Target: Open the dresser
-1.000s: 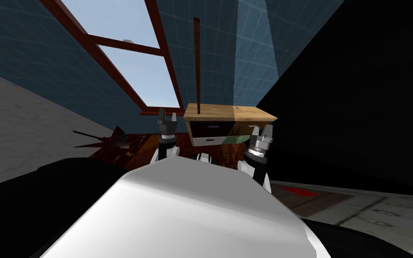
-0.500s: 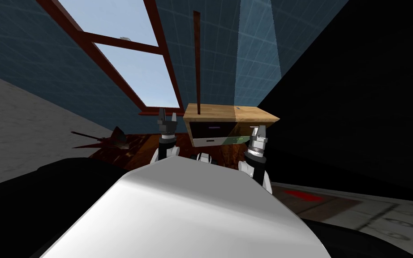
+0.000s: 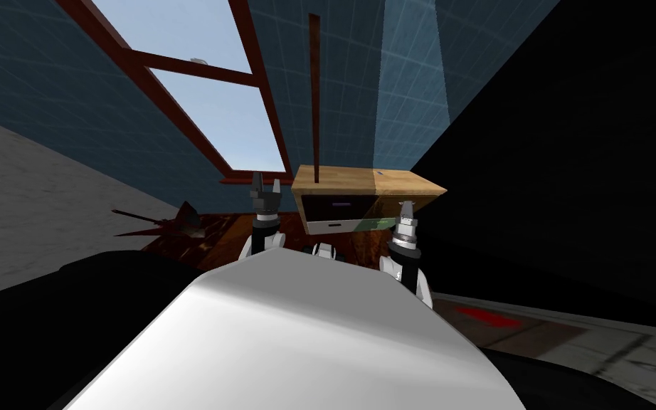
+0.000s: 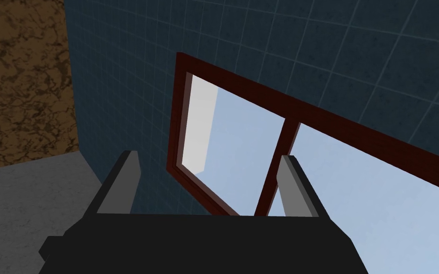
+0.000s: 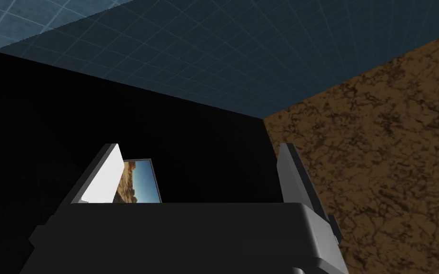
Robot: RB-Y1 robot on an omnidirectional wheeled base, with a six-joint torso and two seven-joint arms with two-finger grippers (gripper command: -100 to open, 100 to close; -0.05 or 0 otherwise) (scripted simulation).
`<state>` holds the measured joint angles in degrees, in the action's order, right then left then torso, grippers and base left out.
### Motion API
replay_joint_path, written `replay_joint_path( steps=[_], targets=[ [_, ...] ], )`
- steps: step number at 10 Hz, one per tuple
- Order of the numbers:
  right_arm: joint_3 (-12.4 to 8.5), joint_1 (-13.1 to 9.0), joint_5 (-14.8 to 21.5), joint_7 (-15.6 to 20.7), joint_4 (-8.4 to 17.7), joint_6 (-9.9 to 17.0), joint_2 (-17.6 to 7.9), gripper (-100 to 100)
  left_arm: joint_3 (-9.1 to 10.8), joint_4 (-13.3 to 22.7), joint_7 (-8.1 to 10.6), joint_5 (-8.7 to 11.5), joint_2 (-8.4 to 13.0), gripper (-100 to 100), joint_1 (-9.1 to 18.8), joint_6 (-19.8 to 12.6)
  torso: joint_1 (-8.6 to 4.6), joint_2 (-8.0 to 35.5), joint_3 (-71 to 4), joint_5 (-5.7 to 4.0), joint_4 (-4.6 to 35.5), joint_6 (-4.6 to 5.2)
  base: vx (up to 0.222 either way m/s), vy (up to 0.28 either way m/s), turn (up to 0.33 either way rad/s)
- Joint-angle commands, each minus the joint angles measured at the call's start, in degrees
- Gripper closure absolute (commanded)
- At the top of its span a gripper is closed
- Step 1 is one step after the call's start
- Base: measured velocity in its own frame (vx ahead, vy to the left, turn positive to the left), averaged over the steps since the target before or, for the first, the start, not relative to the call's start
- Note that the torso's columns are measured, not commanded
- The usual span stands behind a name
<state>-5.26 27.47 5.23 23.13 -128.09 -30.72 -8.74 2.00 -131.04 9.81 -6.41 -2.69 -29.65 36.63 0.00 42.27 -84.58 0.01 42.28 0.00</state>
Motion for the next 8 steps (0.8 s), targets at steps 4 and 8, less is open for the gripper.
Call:
replay_joint_path(
  steps=[4, 8],
  targets=[
    [-1.0, -0.4, 2.2, 8.6, 2.7, -1.2, -1.0, -100, 0.0, 0.0, 0.0, 0.0, 0.0, 0, 0.0, 0.0, 0.01, 0.0, 0.0, 0.0, 0.0, -0.01, 0.028, 0.014, 0.009],
    [-2.1, -0.8, 4.5, 14.9, 5.5, -2.5, -1.9, -100, 0.0, 0.0, 0.0, 0.0, 0.0, 0, 0.0, 0.0, -0.01, 0.1, 0.0, 0.0, 0.0, 0.0, 0.037, 0.016, 0.013]
  ],
)
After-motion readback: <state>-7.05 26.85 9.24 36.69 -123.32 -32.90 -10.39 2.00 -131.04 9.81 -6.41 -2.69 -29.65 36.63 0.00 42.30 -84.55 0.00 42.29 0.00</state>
